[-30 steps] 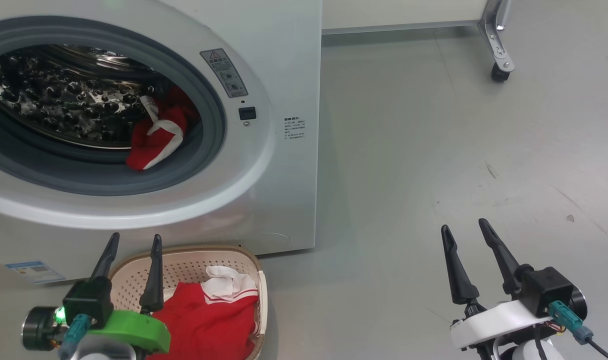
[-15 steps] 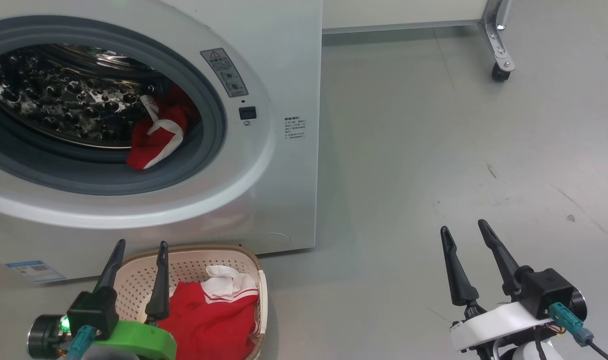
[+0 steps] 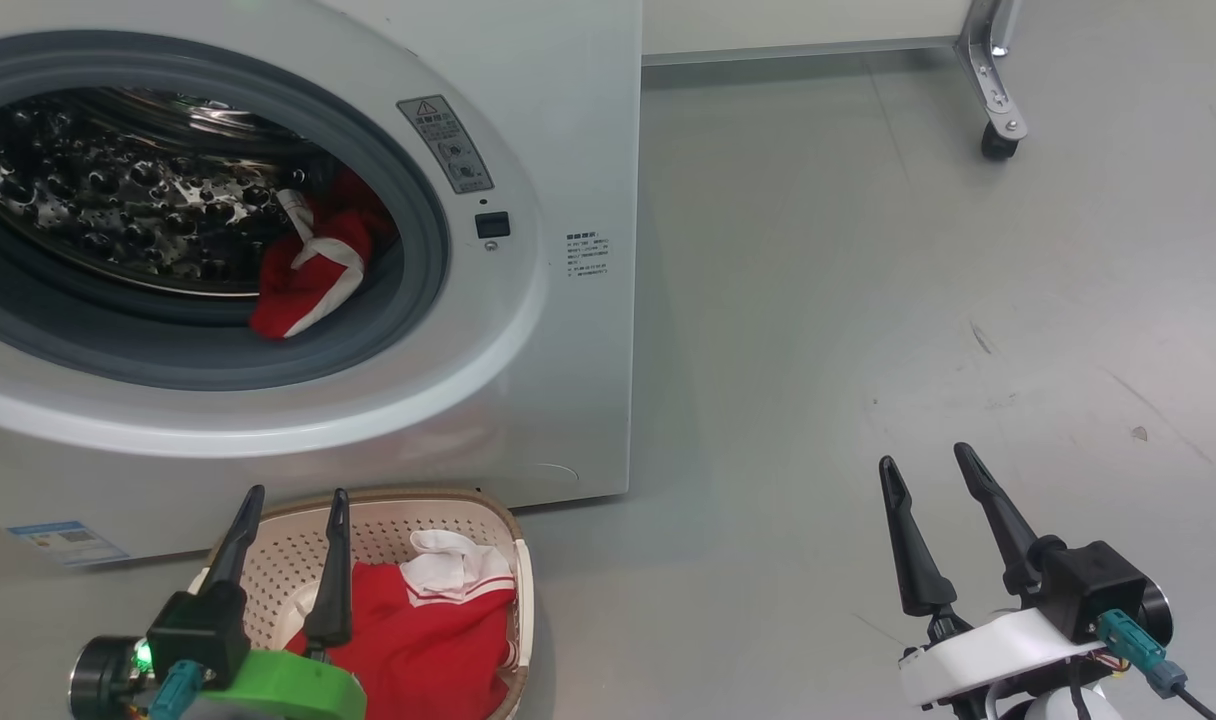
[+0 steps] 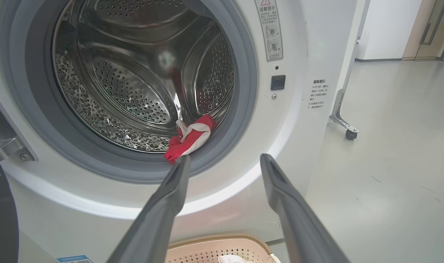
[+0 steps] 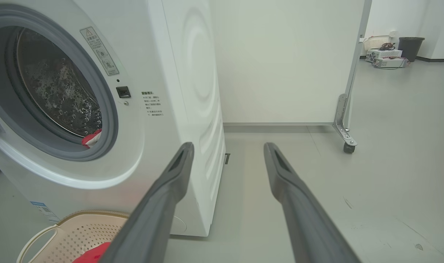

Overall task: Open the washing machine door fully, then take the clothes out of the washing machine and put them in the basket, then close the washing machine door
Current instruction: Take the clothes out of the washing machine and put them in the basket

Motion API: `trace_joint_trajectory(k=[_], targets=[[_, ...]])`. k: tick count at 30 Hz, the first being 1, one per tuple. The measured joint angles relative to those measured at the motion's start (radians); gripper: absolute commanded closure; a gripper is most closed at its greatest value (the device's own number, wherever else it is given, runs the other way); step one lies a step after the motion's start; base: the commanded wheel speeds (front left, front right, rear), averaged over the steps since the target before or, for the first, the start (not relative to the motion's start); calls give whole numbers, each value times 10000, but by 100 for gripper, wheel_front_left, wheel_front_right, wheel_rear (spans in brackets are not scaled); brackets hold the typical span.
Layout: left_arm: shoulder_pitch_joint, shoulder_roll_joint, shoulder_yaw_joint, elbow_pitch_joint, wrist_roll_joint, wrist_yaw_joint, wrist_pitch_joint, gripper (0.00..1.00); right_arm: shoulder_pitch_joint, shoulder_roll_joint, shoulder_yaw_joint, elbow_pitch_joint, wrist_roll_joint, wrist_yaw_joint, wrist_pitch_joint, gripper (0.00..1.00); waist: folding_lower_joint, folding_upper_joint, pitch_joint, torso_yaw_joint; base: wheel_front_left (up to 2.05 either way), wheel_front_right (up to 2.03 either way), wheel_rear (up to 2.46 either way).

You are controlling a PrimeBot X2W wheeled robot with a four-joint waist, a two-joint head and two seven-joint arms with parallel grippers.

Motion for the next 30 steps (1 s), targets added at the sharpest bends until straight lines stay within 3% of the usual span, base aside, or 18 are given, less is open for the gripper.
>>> trace_joint_trajectory(k=[22, 30], targets=[[95, 4, -236, 151, 65, 127, 0, 0, 46, -23, 178, -236, 0, 8, 17, 0, 0, 0, 691, -90, 0, 0, 0], [-550, 510, -251, 357, 311, 127, 251, 0, -16, -23, 238, -449, -2, 12, 29, 0, 0, 0, 1503, -274, 0, 0, 0]])
